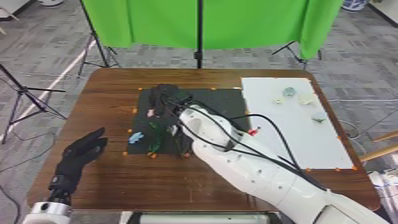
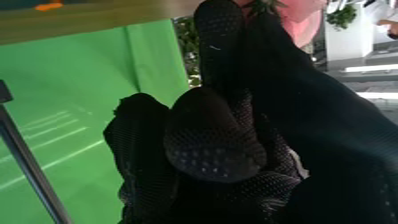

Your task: Arrange flowers

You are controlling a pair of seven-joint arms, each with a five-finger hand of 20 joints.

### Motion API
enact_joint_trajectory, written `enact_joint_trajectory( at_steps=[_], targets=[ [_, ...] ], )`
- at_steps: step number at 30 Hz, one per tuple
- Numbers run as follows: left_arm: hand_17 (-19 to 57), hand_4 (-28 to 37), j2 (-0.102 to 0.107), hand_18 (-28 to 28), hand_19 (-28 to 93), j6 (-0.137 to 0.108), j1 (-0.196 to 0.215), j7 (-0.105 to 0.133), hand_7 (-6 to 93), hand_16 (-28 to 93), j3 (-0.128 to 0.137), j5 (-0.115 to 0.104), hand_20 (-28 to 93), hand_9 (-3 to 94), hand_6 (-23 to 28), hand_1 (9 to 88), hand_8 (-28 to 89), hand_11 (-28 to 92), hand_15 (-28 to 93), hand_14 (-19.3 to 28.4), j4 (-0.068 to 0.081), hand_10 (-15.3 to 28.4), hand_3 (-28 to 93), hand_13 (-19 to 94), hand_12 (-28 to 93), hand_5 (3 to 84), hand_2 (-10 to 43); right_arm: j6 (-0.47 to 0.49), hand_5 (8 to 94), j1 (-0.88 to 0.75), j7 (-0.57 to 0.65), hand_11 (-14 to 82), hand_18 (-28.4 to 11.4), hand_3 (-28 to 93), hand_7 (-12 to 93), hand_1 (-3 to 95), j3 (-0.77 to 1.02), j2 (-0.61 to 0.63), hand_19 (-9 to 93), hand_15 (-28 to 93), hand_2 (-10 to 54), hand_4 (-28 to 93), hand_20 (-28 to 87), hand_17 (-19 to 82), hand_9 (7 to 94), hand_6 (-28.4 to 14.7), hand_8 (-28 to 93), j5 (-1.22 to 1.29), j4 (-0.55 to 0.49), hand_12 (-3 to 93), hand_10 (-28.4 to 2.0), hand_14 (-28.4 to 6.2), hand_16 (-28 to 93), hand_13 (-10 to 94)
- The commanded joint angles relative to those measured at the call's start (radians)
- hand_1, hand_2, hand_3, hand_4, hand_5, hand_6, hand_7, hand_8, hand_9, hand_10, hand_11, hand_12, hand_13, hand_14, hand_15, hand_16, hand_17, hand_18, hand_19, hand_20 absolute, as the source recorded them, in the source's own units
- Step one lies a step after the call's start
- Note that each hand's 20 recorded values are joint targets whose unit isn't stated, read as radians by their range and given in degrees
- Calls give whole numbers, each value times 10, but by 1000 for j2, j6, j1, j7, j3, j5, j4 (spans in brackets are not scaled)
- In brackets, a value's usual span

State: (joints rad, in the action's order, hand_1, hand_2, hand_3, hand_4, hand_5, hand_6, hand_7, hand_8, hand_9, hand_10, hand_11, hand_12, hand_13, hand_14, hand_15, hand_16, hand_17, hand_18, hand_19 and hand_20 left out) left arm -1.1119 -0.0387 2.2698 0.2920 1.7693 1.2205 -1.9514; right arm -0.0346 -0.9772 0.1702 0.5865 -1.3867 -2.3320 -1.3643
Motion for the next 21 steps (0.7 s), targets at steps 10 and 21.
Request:
enact_joint_trajectory(
  at_steps=[10, 21],
  targets=[
    [63, -239, -3, 114, 16, 24, -10, -11, 69, 47, -11, 2, 174, 407, 33, 323, -36, 143, 93, 158, 14, 116, 593, 337, 154, 397, -95, -40, 773, 7, 72, 63, -142, 714, 241, 484, -59, -21, 932, 623, -95, -211, 617, 633, 891, 22, 67, 0, 4, 410, -77, -13, 373, 907],
    [63, -241, -8, 114, 16, 23, -5, -11, 91, 48, -9, 2, 174, 411, 38, 316, -44, 159, 98, 160, 12, 120, 593, 341, 153, 406, -95, -44, 762, 1, 74, 99, -144, 628, 218, 523, -54, -23, 932, 610, -95, -191, 607, 627, 862, 19, 62, -58, 36, 345, -91, -16, 375, 900]
  ],
)
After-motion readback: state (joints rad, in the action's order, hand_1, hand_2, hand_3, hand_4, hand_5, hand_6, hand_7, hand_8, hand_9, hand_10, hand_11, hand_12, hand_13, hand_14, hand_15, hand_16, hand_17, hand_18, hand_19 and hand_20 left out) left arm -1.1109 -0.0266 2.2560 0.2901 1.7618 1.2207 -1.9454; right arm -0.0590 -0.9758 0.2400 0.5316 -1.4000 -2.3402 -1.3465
